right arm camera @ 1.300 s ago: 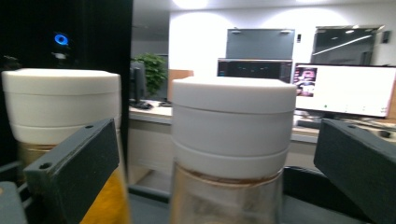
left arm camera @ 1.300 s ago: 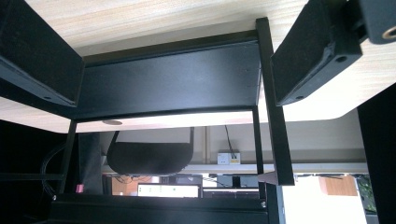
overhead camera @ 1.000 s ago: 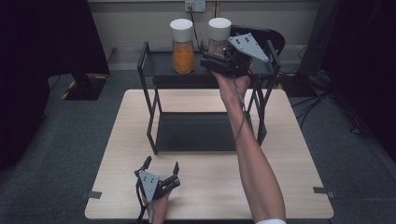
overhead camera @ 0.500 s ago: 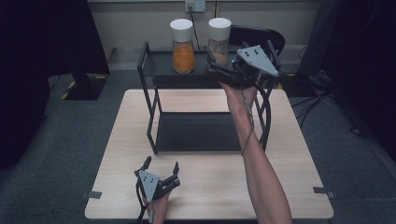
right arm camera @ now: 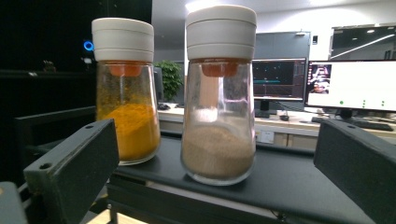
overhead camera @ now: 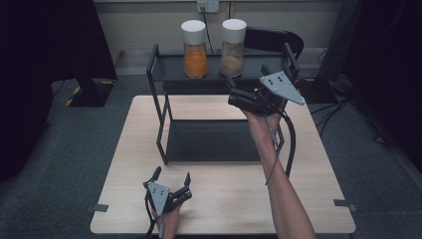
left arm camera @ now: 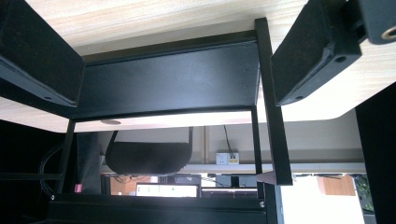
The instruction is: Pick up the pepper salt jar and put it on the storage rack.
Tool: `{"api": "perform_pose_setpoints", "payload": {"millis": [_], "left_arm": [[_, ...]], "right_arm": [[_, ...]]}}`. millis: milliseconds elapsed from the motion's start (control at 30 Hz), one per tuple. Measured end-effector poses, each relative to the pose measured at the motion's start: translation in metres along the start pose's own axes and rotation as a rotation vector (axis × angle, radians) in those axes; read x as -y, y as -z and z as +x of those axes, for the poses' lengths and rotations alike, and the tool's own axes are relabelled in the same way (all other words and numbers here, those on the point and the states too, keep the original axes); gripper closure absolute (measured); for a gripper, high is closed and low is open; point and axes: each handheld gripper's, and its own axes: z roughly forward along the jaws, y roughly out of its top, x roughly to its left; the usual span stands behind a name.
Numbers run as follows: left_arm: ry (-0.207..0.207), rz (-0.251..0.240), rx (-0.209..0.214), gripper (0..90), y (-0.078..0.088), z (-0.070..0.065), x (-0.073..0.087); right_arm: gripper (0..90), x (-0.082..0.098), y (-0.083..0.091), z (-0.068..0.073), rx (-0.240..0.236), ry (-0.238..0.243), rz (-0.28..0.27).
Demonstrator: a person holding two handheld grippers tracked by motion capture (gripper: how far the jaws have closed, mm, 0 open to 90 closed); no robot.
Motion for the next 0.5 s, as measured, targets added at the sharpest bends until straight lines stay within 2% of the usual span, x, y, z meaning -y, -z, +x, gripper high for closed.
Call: {"api": "perform_pose_setpoints", "payload": {"millis": [100, 500], "left_arm": [[0.000, 0.000, 0.000, 2.1, 0.000, 0.000, 0.000], [0.000, 0.000, -0.001, 2.1, 0.000, 0.000, 0.000]], "right_arm": [[0.0, 0.005, 0.007, -0.001, -0.003, -0.016, -0.003], [0.0, 0.021, 0.039, -0.002, -0.002, -0.030, -0.030]]}}
